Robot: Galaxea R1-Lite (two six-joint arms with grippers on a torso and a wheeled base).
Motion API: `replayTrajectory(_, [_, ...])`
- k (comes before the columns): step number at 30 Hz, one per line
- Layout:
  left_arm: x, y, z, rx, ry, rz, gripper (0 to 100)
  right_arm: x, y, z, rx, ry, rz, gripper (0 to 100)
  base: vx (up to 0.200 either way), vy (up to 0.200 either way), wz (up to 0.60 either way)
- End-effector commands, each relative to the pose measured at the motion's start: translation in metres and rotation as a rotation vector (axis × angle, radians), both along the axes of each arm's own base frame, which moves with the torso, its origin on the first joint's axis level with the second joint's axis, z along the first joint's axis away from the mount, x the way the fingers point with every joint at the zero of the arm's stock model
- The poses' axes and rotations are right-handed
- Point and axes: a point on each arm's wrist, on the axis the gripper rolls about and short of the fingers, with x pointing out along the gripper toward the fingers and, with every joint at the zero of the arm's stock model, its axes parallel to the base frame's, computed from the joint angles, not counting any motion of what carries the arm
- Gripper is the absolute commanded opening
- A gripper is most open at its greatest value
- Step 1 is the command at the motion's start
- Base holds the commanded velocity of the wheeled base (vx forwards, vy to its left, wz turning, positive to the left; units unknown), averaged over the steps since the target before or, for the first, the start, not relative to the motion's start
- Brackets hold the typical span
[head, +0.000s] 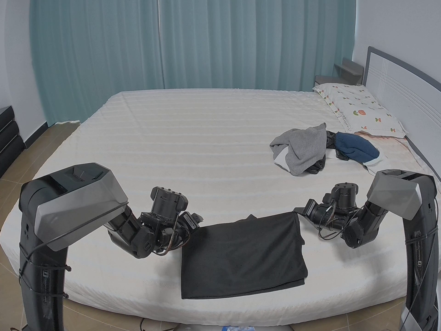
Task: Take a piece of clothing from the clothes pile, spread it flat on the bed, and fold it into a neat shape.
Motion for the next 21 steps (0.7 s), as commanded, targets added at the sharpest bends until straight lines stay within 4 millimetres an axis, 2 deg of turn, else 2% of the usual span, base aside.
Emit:
replayTrajectory(1, [0.002, -0.001, -0.002, 0.006, -0.003, 0.007, 0, 0.0, 0.001, 0.001, 0.002, -0.007, 0.002, 0, 0.0, 0.0, 0.0])
replayTrajectory(21, [0.01, 0.009, -0.007, 0.053, -0.026, 0.1, 0, 0.0, 0.003, 0.003, 0.006, -0.031, 0.007, 0, 0.0, 0.0, 0.0])
